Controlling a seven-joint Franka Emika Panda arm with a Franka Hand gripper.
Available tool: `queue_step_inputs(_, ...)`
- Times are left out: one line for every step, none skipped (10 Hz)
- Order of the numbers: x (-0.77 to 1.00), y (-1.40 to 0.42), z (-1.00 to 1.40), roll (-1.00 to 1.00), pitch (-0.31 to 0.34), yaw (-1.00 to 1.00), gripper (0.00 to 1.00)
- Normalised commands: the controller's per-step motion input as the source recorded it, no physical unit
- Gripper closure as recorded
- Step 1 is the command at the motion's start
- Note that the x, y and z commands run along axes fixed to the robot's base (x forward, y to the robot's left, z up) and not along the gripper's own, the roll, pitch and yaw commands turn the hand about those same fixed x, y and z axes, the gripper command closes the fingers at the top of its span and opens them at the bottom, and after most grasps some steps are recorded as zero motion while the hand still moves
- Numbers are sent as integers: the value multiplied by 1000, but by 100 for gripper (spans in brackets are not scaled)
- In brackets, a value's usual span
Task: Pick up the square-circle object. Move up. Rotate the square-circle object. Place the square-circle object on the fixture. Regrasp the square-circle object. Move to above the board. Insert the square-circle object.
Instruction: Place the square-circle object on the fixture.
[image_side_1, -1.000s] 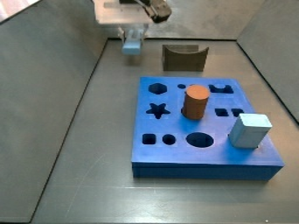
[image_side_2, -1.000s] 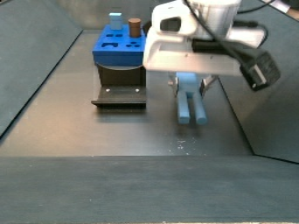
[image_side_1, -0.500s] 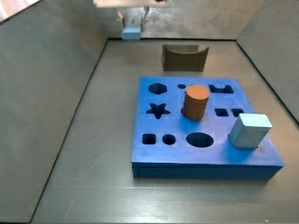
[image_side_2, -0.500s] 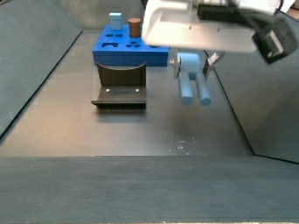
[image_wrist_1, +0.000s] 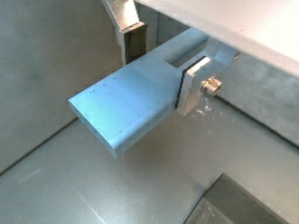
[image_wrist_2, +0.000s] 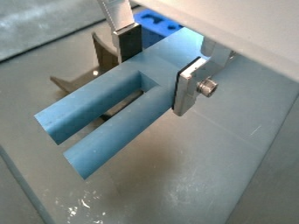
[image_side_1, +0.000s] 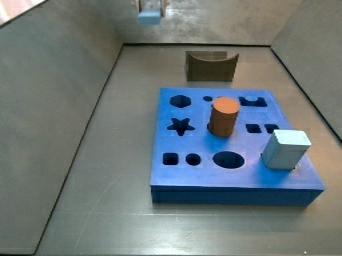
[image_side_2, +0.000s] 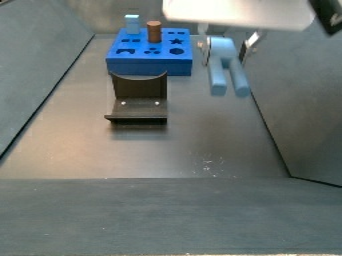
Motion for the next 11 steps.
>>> queue_step_inputs(-14,3,607,114,92,25,100)
queue_step_inputs(-5,3,416,119,106,31,100)
queue_step_inputs(0,4,320,117,113,34,100)
queue_step_inputs(1000,-389,248,207,289,156,100)
queue_step_inputs(1000,-386,172,189,297,150,100)
queue_step_inputs(1000,-303,130,174,273,114,100)
queue_step_inputs(1000,-265,122,138,250,93,100)
queue_step_inputs(1000,-198,90,87,192,52,100)
queue_step_inputs(1000,-174,79,88,175,46,100)
queue_step_inputs(1000,-135,64,91,162,42,100)
queue_step_inputs(1000,-109,55,92,159,39,100)
